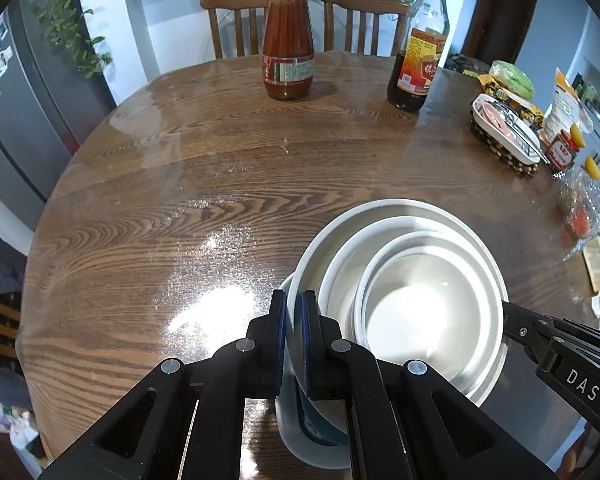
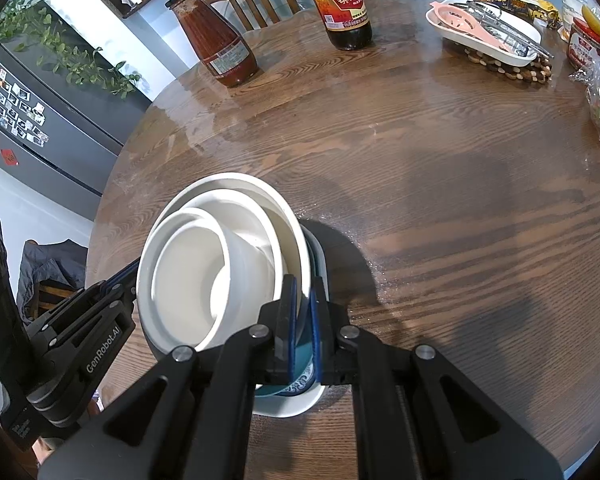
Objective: Organize plates and bowls
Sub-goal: 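Hold the stack rim pressed onto the teal dish with both tools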
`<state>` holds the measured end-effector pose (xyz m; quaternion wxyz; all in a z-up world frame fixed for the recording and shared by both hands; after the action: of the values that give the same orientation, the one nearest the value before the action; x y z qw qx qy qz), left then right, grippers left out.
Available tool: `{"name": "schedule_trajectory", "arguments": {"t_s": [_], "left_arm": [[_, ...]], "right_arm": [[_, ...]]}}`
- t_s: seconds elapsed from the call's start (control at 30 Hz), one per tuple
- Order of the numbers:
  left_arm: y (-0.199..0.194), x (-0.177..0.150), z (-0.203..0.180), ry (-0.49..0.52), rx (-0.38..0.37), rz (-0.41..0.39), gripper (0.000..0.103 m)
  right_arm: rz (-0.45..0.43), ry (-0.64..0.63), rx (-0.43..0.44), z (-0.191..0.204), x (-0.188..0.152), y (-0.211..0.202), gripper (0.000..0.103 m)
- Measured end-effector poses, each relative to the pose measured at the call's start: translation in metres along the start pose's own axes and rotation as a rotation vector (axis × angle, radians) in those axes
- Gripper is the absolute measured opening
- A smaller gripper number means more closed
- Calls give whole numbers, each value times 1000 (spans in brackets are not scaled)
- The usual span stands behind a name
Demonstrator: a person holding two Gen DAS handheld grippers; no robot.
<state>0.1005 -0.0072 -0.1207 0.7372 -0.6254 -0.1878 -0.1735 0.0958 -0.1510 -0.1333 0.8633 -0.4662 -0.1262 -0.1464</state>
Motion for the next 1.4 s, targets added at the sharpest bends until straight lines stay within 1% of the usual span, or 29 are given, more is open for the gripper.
{"name": "schedule_trajectory", "arguments": {"t_s": [1.4], "left_arm": [[2,-1,1,15,13,2,4]], "right_arm": [[6,-15,-31,1,1,0,10]]}}
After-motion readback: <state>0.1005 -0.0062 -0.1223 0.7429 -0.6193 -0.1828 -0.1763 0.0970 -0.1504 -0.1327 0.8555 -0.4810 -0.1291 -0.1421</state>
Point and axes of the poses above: each gripper's, at about its wrist camera, not at the fingertips, and y roughly the way its jaws point, z to its left, x to its top, the point moved 7 cm from there along y, roughly the way its jaws point, and after that the axes turned 12 degrees about x, right-handed, at the moved point
